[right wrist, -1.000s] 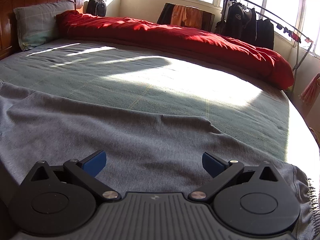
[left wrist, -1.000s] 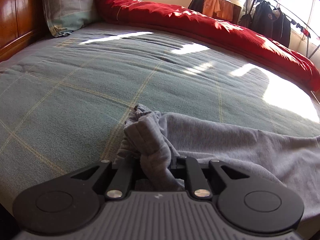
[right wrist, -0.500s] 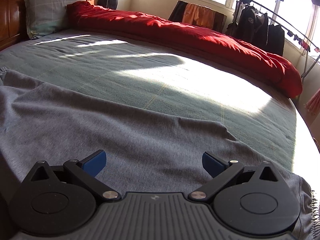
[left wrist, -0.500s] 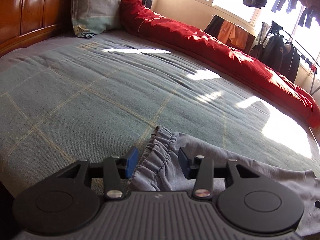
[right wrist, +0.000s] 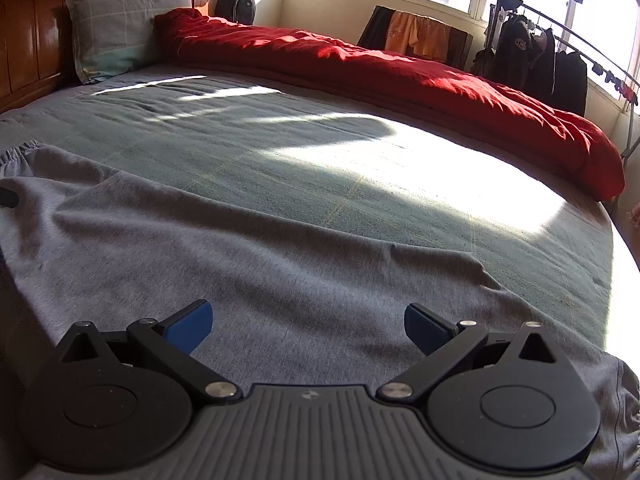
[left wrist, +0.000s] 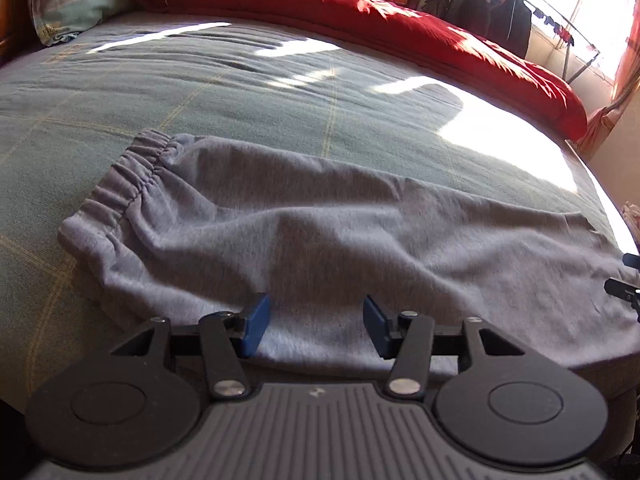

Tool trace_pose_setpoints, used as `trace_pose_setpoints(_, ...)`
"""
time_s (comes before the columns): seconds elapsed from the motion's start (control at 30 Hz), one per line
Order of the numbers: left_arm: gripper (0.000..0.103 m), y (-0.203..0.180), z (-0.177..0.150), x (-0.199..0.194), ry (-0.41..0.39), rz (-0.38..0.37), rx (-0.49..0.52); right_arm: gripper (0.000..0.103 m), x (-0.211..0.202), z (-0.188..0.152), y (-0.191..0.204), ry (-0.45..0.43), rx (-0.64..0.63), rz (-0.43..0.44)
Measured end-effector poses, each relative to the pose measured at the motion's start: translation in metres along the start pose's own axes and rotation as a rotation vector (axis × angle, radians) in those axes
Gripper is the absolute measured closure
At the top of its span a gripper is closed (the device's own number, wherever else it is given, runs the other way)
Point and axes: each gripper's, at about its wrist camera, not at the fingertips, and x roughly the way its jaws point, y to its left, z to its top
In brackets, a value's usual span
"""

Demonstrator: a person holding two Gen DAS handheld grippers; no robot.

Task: Fold clothes
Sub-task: 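Raise the open left gripper above the folded sweatpants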

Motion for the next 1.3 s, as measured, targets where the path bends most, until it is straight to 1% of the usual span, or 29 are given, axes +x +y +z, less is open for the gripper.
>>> trace_pose_setpoints(0.07, 0.050, 0.000, -0.013, -0.010, -0.004, 0.014, 0.022, 0.000, -0.001, -0.001, -0.002, 0.000, 0.001, -0.005)
trace_pose_setpoints(0.13, 0.050, -0.001, -0.017, -0.022, 0.000, 0.041, 0.030, 0.000, 0.001, -0.001, -0.005, 0.004, 0.003, -0.009)
trace_pose_setpoints(0.2, 0.050, -0.007, -0.012, -0.032, -0.016, 0.075, 0.060, 0.000, 0.004, -0.001, -0.007, 0.008, 0.005, -0.012)
trace_pose_setpoints(0.23, 0.049, -0.011, -0.009, -0.035, -0.028, 0.079, 0.077, 0.000, 0.004, -0.001, -0.007, 0.009, 0.007, -0.008)
trace_pose_setpoints(0.3, 0.047, -0.018, -0.001, -0.026, -0.038, 0.061, 0.088, 0.000, 0.005, 0.001, -0.007, 0.009, 0.012, 0.005)
trace_pose_setpoints(0.4, 0.039, -0.027, 0.012, -0.009, -0.049, 0.030, 0.101, 0.000, 0.004, 0.007, -0.002, 0.004, 0.006, 0.042)
trace_pose_setpoints(0.53, 0.038, -0.041, 0.029, 0.014, -0.065, -0.011, 0.118, 0.000, 0.003, 0.019, 0.008, -0.014, -0.031, 0.077)
trace_pose_setpoints(0.57, 0.038, -0.038, 0.028, 0.021, -0.046, -0.009, 0.103, 0.000, 0.003, 0.021, 0.010, -0.019, -0.038, 0.077)
trace_pose_setpoints(0.63, 0.038, -0.027, 0.015, 0.024, -0.056, -0.021, 0.087, 0.000, 0.004, 0.021, 0.011, -0.020, -0.038, 0.083)
trace_pose_setpoints(0.7, 0.038, -0.021, 0.009, 0.017, -0.049, -0.020, 0.075, 0.000, 0.009, 0.018, 0.010, -0.007, -0.030, 0.094)
trace_pose_setpoints(0.77, 0.037, -0.020, 0.012, 0.006, -0.028, -0.004, 0.062, 0.000, 0.017, 0.013, 0.005, 0.016, -0.018, 0.100)
trace_pose_setpoints(0.8, 0.037, -0.023, 0.017, 0.003, -0.034, -0.011, 0.059, 0.000, 0.021, 0.010, 0.003, 0.028, -0.012, 0.103)
trace_pose_setpoints(0.87, 0.037, -0.031, 0.030, -0.003, -0.054, -0.035, 0.059, 0.000, 0.029, 0.005, -0.004, 0.042, 0.017, 0.113)
trace_pose_setpoints(0.9, 0.036, -0.035, 0.037, -0.004, -0.067, -0.068, 0.055, 0.000, 0.033, 0.004, -0.007, 0.045, 0.037, 0.123)
trace_pose_setpoints(0.97, 0.030, -0.050, 0.059, 0.006, -0.083, -0.205, 0.032, 0.000, 0.039, 0.002, -0.013, 0.055, 0.074, 0.133)
trace_pose_setpoints(1.0, 0.030, -0.057, 0.067, 0.016, -0.077, -0.262, 0.021, 0.000, 0.041, 0.001, -0.016, 0.060, 0.093, 0.138)
trace_pose_setpoints(1.03, 0.030, -0.065, 0.073, 0.027, -0.061, -0.310, 0.014, 0.000, 0.043, 0.000, -0.018, 0.064, 0.102, 0.141)
trace_pose_setpoints(1.1, 0.030, -0.078, 0.081, 0.051, -0.026, -0.373, 0.006, 0.000, 0.047, -0.003, -0.021, 0.071, 0.115, 0.145)
trace_pose_setpoints(1.13, 0.030, -0.082, 0.083, 0.062, -0.015, -0.381, 0.006, 0.000, 0.049, -0.005, -0.022, 0.076, 0.120, 0.145)
trace_pose_setpoints(1.17, 0.030, -0.083, 0.084, 0.070, -0.004, -0.373, 0.002, 0.000, 0.051, -0.007, -0.025, 0.086, 0.124, 0.146)
trace_pose_setpoints(1.2, 0.030, -0.081, 0.084, 0.079, 0.018, -0.344, -0.016, 0.000, 0.054, -0.009, -0.027, 0.096, 0.128, 0.146)
trace_pose_setpoints(1.23, 0.030, -0.075, 0.083, 0.083, 0.022, -0.324, -0.028, 0.000, 0.056, -0.012, -0.029, 0.101, 0.132, 0.144)
trace_pose_setpoints(1.27, 0.030, -0.069, 0.082, 0.082, 0.013, -0.321, -0.040, 0.000, 0.057, -0.015, -0.031, 0.104, 0.137, 0.140)
trace_pose_setpoints(1.3, 0.030, -0.057, 0.081, 0.077, -0.004, -0.300, -0.066, 0.000, 0.058, -0.017, -0.033, 0.101, 0.141, 0.147)
